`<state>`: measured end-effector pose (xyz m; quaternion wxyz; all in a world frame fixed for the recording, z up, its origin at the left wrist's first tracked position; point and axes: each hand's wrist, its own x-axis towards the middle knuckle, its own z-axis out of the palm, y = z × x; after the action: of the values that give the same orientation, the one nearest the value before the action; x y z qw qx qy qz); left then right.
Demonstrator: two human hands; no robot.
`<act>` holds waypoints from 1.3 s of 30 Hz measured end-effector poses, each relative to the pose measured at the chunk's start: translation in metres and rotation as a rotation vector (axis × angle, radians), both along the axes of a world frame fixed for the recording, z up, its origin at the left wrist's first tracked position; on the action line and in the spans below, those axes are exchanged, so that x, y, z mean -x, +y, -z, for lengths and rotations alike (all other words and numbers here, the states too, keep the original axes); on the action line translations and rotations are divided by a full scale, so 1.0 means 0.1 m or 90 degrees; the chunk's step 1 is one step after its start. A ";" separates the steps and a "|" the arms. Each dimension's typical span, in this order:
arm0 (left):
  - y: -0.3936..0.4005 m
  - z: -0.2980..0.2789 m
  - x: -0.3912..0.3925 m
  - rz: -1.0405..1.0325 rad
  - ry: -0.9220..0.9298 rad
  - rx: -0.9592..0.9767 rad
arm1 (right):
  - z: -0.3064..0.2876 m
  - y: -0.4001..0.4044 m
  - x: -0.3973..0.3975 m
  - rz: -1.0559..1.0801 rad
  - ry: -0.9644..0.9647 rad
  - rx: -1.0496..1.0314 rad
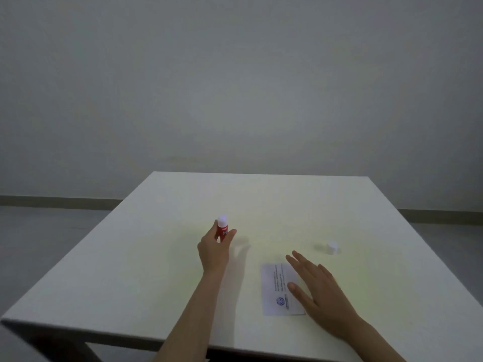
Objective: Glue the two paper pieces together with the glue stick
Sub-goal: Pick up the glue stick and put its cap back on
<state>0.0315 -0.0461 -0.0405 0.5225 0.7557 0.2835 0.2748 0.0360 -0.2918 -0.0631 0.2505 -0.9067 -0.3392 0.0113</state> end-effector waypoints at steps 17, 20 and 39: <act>-0.53 -0.59 0.54 0.363 -0.214 0.298 | -0.78 0.66 0.39 0.122 0.888 -0.761; -0.58 -0.63 0.59 0.336 -0.224 0.303 | -0.73 0.66 0.46 0.097 0.702 -0.835; -0.78 -0.73 0.72 0.314 -0.247 0.339 | -0.54 0.60 0.53 0.158 -0.344 -0.453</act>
<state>-0.0405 -0.1240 0.0328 0.7941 0.5732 0.0509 0.1957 -0.0170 -0.2320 -0.0088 0.4483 -0.7683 -0.2640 -0.3728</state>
